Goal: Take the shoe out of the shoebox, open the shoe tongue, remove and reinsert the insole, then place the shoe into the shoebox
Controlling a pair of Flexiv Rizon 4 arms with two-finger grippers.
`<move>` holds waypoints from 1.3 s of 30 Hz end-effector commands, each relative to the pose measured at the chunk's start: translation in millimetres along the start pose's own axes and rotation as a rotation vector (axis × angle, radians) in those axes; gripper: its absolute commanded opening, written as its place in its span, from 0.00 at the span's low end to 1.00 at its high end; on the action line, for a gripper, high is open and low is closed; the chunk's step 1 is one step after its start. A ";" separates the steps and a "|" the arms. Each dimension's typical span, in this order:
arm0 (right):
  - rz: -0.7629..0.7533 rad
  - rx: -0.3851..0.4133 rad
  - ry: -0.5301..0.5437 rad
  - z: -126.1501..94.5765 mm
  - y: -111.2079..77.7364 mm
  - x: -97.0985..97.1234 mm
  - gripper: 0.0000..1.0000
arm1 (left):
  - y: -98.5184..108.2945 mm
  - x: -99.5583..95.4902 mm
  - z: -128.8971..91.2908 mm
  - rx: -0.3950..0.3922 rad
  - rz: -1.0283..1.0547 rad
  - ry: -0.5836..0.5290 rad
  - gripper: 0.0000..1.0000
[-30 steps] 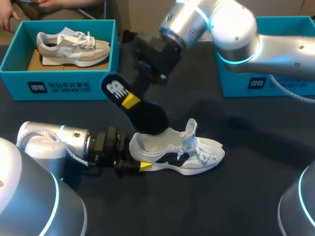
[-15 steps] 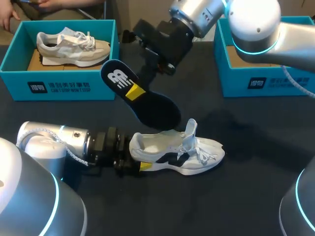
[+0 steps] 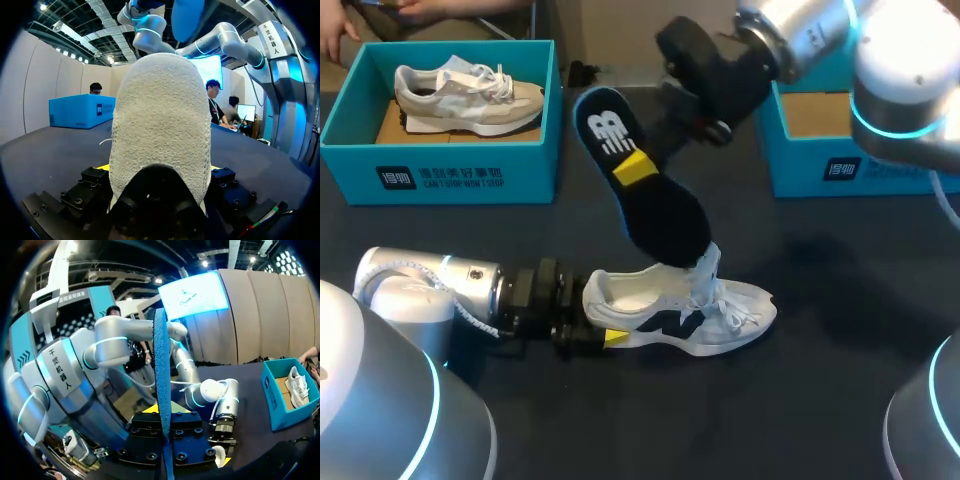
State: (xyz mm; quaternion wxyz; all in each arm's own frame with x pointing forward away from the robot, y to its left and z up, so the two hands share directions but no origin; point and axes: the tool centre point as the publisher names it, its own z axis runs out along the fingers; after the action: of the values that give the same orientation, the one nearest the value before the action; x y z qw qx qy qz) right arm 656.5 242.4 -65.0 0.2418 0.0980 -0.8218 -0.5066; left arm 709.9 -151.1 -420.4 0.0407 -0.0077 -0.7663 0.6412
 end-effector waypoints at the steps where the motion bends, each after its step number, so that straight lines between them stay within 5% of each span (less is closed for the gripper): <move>1: -0.001 -0.028 -0.084 0.3 -5.1 14.0 0.00 | 0.0 0.3 0.9 0.000 0.000 -0.001 0.00; 7: -0.001 -0.028 -0.084 0.3 -5.1 14.0 0.00 | 0.0 0.3 0.9 0.000 0.000 -0.001 0.00; 10: 0.072 -0.114 -0.178 -13.9 1.6 17.7 0.00 | 0.0 0.3 0.9 0.000 0.000 -0.001 0.00; 15: 0.102 -0.246 -0.261 -34.0 15.5 49.9 0.00 | 0.0 0.3 0.9 0.000 0.000 -0.001 0.00; 17: 0.100 -0.233 -0.255 -39.2 19.1 64.4 0.00 | 0.0 0.3 0.9 0.000 0.000 -0.001 0.00; 29: 0.100 -0.233 -0.255 -39.2 19.1 64.4 0.00 | 0.0 0.3 0.9 0.000 0.000 -0.001 0.00; 33: 0.162 -0.339 -0.333 -50.9 28.6 80.6 0.00 | 0.0 0.3 0.9 0.000 0.000 -0.001 0.00; 39: 0.216 -0.398 -0.369 -58.2 36.2 105.7 0.00 | 0.0 0.3 0.9 0.000 0.000 -0.001 0.00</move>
State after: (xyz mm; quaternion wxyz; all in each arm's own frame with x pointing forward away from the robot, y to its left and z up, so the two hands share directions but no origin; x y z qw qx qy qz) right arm 617.4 184.4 18.6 0.1993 -0.0928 -0.7443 -0.6306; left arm 710.0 -151.1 -420.4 0.0407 -0.0077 -0.7663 0.6412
